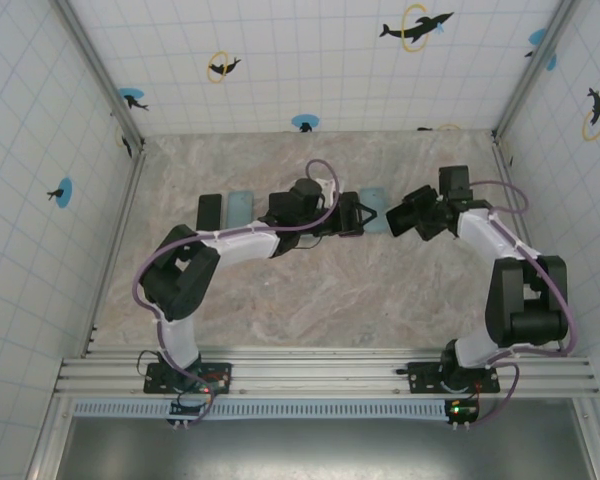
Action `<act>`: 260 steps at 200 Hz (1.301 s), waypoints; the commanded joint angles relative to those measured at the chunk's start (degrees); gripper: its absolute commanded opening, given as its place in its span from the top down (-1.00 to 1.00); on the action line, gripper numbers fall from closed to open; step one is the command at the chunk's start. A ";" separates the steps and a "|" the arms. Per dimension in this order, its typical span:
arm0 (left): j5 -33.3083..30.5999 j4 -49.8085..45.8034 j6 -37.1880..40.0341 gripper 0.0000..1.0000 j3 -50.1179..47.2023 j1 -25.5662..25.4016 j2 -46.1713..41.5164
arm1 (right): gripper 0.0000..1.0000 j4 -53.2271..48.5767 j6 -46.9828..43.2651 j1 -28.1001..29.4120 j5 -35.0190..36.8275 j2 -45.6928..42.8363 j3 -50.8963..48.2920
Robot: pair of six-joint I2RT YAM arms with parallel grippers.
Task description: Take the phone out of the phone case
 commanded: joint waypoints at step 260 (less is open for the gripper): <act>0.62 -10.03 8.62 0.93 10.77 2.57 -0.02 | -0.67 10.01 -0.64 9.14 -0.19 -6.01 -1.11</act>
